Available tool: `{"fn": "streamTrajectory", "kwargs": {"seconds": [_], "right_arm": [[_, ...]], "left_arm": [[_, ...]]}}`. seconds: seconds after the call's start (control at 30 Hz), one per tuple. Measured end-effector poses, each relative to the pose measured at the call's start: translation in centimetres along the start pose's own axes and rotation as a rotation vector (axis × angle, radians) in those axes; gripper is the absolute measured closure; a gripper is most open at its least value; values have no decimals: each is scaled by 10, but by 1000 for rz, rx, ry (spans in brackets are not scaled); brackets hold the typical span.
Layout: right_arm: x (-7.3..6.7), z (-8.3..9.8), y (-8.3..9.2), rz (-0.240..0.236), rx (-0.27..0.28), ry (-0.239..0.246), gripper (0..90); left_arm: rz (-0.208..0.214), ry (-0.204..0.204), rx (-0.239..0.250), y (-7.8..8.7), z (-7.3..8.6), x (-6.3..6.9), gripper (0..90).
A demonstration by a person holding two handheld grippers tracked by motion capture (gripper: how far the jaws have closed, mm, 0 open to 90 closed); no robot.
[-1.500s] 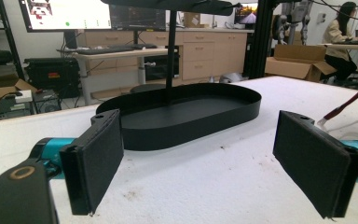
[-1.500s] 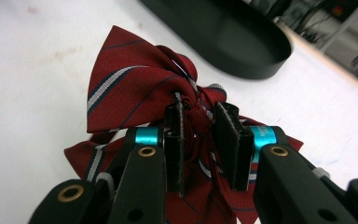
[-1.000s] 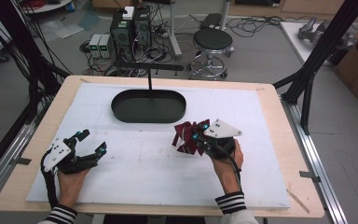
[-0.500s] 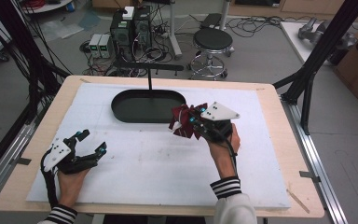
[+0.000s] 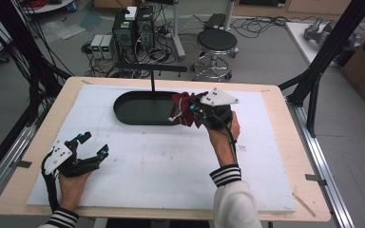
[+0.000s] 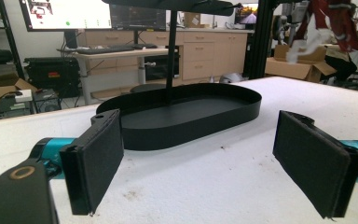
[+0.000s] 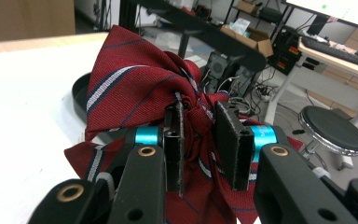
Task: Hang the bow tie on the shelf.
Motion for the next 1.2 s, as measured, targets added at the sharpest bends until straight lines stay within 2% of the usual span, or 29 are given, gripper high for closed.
{"fn": "streamTrajectory", "kwargs": {"seconds": [0.27, 0.33, 0.4, 0.57, 0.7, 0.73, 0.83, 0.97, 1.2], "right_arm": [[9, -12, -13, -12, 31, -49, 733], [12, -16, -16, -9, 54, -53, 733], [15, -20, -20, -14, 40, -62, 733], [22, -30, -25, 4, 57, -62, 733], [27, -35, -30, 0, 46, -69, 733], [28, -37, -32, -5, 44, -85, 733], [30, -42, -36, 0, 50, -74, 732], [33, -47, -44, 15, 25, -58, 732], [41, -57, -57, 29, 13, -66, 732]], "left_arm": [[0, 0, 0, 0, 0, 0, 165], [1, 1, 1, 0, 0, 0, 165], [0, 1, 0, 0, 0, 0, 165], [2, 4, 2, 0, 0, 0, 165], [2, 5, 2, 0, 0, 0, 165], [2, 5, 2, 0, 0, 0, 165], [2, 6, -1, 0, 0, -1, 165], [2, 12, -1, 0, 0, -1, 165], [3, 11, 2, 0, 0, -1, 165]]}}
Point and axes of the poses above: each handheld gripper's, and its own axes: y roughly backward along the jaws, z roughly out of its underside, x roughly to its right, the point moved 4 cm from there along -y, roughly forward along the jaws, and after that the axes turned 15 degrees about -x, right-handed, at the moved point
